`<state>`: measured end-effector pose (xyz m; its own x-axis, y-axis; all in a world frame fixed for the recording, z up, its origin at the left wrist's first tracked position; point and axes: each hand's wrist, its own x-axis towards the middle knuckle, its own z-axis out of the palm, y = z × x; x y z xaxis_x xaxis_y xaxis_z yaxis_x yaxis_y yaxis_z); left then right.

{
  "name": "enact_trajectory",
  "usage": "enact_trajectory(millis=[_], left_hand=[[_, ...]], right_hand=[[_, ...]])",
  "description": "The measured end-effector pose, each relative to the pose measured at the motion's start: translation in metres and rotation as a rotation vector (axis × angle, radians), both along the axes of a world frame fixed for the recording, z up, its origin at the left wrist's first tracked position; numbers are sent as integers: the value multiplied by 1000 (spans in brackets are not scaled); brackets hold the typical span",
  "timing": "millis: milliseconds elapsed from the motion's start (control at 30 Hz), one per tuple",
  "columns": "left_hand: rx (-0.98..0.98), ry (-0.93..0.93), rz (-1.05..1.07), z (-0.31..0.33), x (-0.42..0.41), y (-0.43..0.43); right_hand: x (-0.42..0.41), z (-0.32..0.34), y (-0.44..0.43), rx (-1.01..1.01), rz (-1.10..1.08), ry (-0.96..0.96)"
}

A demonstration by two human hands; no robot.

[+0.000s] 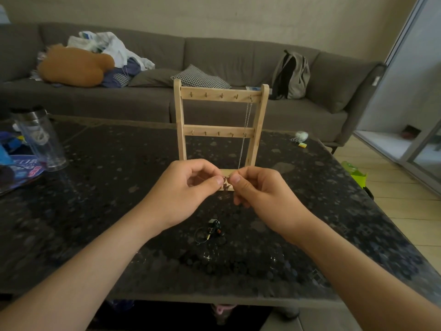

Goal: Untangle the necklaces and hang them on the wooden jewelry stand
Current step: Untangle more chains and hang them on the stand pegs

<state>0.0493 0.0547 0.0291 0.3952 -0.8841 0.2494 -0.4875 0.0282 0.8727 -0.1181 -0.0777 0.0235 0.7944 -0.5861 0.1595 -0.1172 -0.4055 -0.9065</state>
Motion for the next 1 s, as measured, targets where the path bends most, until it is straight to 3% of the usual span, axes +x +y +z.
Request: enact_trajectory(millis=[200,400,700,1000], left_hand=[[133,43,-89,-1,2,0],[84,113,-86,3,-2,1],[-23,158,-4,3,-4,2],[37,268,-35,2,-3,0]], right_hand=[[0,3,2,93,-8,10],[2,5,5,299,54,-48],[4,4,6,341,80,-68],[1,3,5,318,31,-68]])
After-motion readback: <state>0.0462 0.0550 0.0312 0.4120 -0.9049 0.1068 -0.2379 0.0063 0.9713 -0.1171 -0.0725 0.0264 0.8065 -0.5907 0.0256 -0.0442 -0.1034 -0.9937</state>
